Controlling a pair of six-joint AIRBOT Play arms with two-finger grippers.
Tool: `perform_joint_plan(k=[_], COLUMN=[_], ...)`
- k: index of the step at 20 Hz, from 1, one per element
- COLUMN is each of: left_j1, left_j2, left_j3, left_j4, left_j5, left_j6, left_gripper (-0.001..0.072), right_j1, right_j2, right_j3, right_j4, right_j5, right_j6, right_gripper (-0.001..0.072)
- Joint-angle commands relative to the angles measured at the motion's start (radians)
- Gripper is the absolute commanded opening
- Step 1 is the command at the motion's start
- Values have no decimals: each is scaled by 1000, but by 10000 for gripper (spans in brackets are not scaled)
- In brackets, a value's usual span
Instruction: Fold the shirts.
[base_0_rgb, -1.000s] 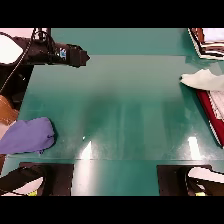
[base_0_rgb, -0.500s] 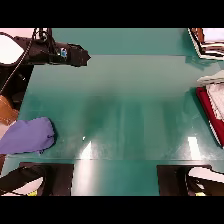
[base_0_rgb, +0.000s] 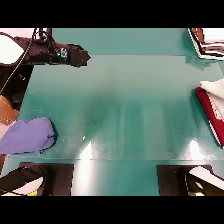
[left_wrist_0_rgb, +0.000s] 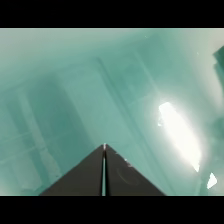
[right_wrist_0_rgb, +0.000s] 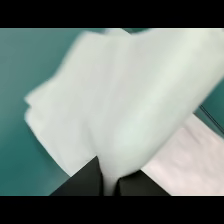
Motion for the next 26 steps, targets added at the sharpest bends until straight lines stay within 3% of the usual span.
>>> perform_joint_plan(k=[1, 3, 4, 5, 6, 9, 13, 16, 19, 20, 21, 22, 26], left_j1=[0, 0, 0, 0, 0, 0, 0, 0, 0, 0, 0, 0, 0], left_j2=[0, 0, 0, 0, 0, 0, 0, 0, 0, 0, 0, 0, 0], left_j3=[0, 0, 0, 0, 0, 0, 0, 0, 0, 0, 0, 0, 0], left_j4=[0, 0, 0, 0, 0, 0, 5, 5, 2, 2, 2, 2, 2], left_j5=[-1, -8, -9, -9, -8, -7, -3, -1, 10, 12, 13, 13, 13], left_j6=[21, 26, 26, 26, 26, 26, 27, 26, 26, 26, 26, 26, 26], left_gripper=[21, 21, 21, 21, 21, 21, 21, 22, 22, 22, 21, 22, 21], right_j1=[-100, -155, -181, -200, -207, -160, 120, 406, 671, 749, 817, 870, 1001], right_j2=[92, 114, 118, 116, 106, 103, 103, 103, 103, 103, 103, 103, 86], right_j3=[-193, -257, -280, -297, -299, -295, -237, -204, -179, -173, -168, -168, -169], right_j4=[-181, -204, -201, -201, -191, -18, 198, 250, 242, 243, 242, 242, 243], right_j5=[18, 12, 8, 5, 5, -20, -56, -74, -120, -132, -142, -155, -161], right_j6=[2, 2, 2, 1, 2, -4, -10, -10, -10, -11, -11, -12, -29], right_gripper=[20, 31, 160, 377, 528, 543, 542, 532, 377, 258, 89, 19, 19])
